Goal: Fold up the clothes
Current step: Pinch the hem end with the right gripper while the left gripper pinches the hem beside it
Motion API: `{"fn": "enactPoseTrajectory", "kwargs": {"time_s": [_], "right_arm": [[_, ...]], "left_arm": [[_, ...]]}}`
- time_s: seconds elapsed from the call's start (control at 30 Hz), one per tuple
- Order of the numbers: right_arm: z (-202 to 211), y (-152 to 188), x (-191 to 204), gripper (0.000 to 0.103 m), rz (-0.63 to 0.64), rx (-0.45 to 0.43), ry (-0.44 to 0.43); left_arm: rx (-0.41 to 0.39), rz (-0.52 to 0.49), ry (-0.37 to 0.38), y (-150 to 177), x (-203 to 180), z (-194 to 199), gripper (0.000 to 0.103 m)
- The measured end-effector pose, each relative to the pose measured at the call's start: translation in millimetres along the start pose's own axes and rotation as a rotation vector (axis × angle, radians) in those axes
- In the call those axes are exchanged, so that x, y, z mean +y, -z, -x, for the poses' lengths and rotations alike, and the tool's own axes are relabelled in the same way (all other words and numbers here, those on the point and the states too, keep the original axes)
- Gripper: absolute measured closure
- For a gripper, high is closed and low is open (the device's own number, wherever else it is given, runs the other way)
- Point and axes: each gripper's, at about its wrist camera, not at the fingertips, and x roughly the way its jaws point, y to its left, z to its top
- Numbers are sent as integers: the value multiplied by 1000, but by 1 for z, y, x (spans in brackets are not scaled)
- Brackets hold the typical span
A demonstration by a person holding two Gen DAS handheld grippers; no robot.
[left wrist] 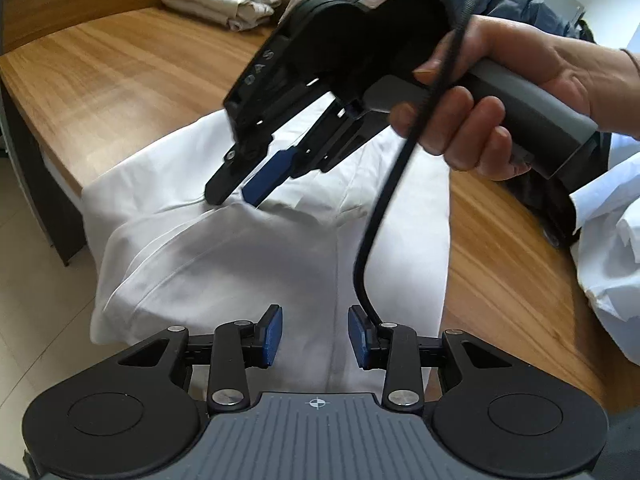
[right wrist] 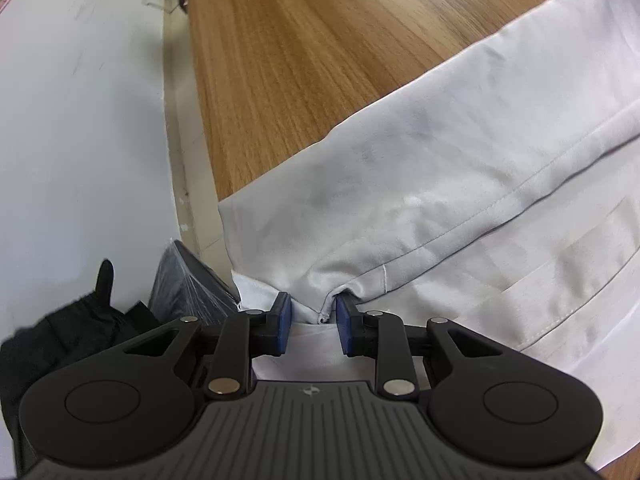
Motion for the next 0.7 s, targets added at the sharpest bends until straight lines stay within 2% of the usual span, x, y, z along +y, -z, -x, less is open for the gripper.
{"fn": "enactPoseTrajectory", "kwargs": {"time_s": [0.1,0.17,0.23,0.33,0.6,0.67,0.7], "right_arm": [[1,1,0,77,-18,17,12],[0,3,0,85,-22,29,36],[0,5,2,91,-27,36,62],[4,6,6,94,-26,35,73],[29,-12,25,95,-84,-49,-10],[36,-16,26,95,-111,-73,-46],[39,-17,26,95,-124,-82,-61]], "left_arm": [[1,-9,39,2,-6,-3,65],[-9,0,68,4,-7,-2,65],[3,19,79,8,-7,-4,64],[10,10,74,17,-11,-6,64],[-11,35,109,12,2,-11,59],[-41,78,93,7,11,0,57],[-85,120,61,1,17,9,57]]}}
